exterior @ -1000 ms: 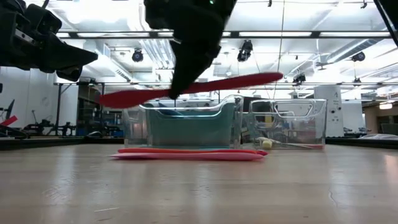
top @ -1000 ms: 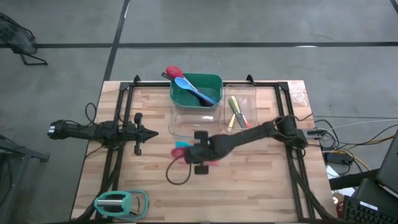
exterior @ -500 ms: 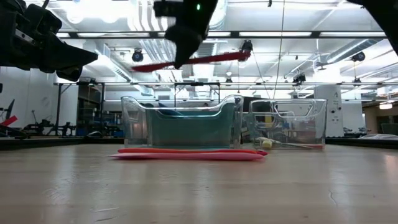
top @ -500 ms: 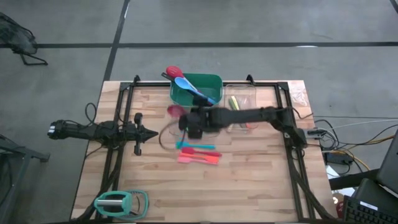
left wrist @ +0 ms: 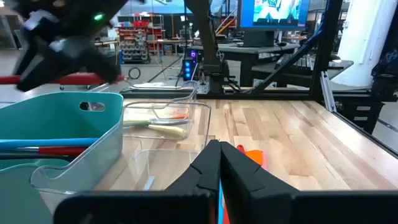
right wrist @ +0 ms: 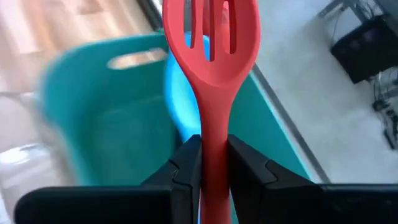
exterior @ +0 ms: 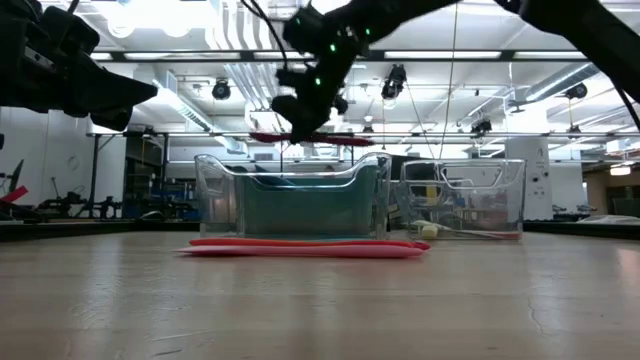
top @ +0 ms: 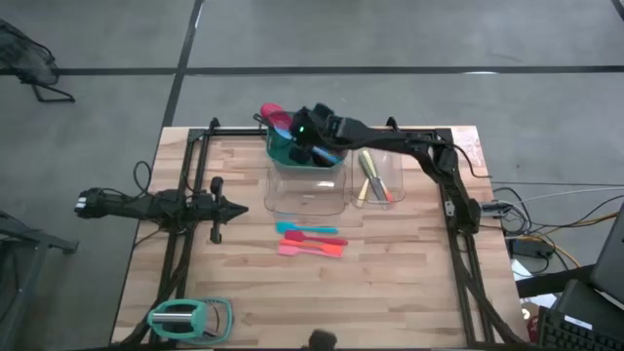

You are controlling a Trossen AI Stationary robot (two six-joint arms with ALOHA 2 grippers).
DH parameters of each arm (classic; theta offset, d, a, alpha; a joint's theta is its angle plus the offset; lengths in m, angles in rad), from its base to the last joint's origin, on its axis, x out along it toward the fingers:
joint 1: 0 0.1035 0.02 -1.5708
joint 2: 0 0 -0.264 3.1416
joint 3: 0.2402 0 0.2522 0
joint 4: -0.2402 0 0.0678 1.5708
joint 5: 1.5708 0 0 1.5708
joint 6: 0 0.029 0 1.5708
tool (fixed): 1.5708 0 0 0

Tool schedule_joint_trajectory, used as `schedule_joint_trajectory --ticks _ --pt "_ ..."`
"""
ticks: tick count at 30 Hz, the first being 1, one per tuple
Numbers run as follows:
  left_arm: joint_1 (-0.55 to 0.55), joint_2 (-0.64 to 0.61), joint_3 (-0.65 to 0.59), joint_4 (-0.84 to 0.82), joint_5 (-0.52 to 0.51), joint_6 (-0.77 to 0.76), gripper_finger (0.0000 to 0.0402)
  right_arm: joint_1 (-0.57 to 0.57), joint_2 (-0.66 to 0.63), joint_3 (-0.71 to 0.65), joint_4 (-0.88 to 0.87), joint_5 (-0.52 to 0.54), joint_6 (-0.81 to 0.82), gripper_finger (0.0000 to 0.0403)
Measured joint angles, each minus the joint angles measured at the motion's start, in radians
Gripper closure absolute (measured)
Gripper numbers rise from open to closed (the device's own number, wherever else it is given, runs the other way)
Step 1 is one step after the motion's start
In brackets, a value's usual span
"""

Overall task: Pick & Place Kitchen Items
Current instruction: Put the red slotted spoon into the green bin

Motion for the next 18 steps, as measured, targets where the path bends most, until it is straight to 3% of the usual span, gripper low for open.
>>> schedule_joint_trajectory --ticks 6,12,18 --pt "0.0 0.0 0.0 0.0 0.0 0.0 0.0392 -0.078 0.002 -0.083 0.155 -0.15 0.013 0.0344" --pt "0.0 0.0 0.0 0.0 0.0 0.0 0.0392 -0.093 0.003 -0.165 0.192 -0.168 0.008 0.0349" --pt "0.0 0.0 0.0 0.0 0.0 0.0 0.0392 -0.094 0.001 -0.222 0.199 -0.168 -0.024 0.0307"
